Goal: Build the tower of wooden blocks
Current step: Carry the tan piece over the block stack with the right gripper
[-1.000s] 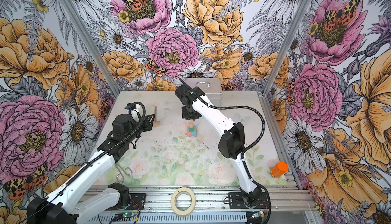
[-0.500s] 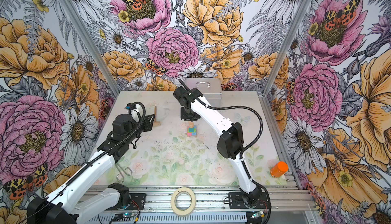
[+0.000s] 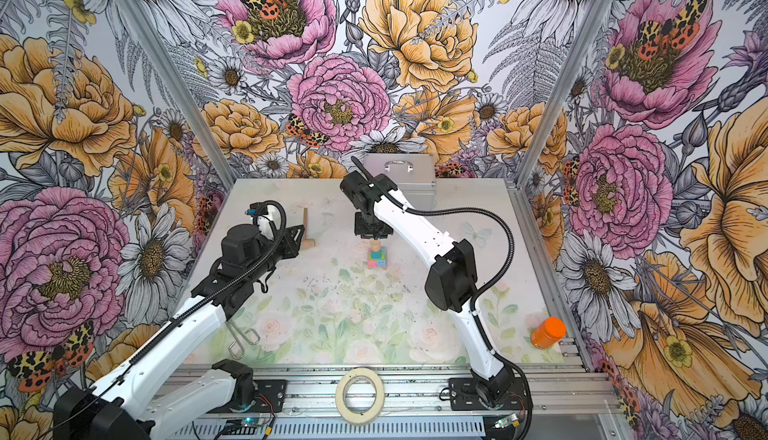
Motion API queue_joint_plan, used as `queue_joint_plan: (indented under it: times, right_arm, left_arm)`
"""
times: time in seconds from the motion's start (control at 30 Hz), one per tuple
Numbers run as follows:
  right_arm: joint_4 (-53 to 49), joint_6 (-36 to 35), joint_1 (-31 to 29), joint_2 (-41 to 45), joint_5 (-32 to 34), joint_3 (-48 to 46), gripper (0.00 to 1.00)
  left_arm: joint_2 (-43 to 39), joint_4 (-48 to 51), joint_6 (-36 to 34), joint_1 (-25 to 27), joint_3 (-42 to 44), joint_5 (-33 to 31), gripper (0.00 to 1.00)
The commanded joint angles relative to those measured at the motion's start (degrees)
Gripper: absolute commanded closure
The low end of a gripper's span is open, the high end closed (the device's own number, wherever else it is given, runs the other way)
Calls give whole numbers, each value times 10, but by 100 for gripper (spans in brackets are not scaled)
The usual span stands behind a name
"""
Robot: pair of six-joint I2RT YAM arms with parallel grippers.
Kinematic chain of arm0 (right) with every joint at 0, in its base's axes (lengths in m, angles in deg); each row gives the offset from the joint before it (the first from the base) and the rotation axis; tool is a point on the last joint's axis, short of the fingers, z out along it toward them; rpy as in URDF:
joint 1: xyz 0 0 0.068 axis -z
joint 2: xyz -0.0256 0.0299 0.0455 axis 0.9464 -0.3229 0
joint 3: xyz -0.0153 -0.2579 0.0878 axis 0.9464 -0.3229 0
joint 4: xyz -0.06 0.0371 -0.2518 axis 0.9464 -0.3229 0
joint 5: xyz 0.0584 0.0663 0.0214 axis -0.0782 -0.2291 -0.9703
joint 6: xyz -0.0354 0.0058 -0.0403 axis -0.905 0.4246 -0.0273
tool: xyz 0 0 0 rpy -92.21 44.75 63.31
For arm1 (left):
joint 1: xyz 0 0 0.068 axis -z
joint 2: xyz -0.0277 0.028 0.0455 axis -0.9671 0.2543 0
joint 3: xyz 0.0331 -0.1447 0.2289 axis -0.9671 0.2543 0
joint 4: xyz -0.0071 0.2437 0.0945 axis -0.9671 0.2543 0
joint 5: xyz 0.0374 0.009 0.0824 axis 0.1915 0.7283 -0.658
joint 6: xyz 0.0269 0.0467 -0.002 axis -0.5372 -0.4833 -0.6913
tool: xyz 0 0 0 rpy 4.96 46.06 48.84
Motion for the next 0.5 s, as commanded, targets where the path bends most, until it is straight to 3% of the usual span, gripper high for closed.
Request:
queue_joint_plan:
  times: [0.0, 0.47]
  right_arm:
    - [-3, 11, -4, -9, -1, -3, 100]
    - [-3, 17, -4, -14, -5, -11, 100]
  left_arm:
    - [-9, -1, -13, -4, 6, -4, 73]
    - [-5, -3, -13, -4, 8, 0, 72]
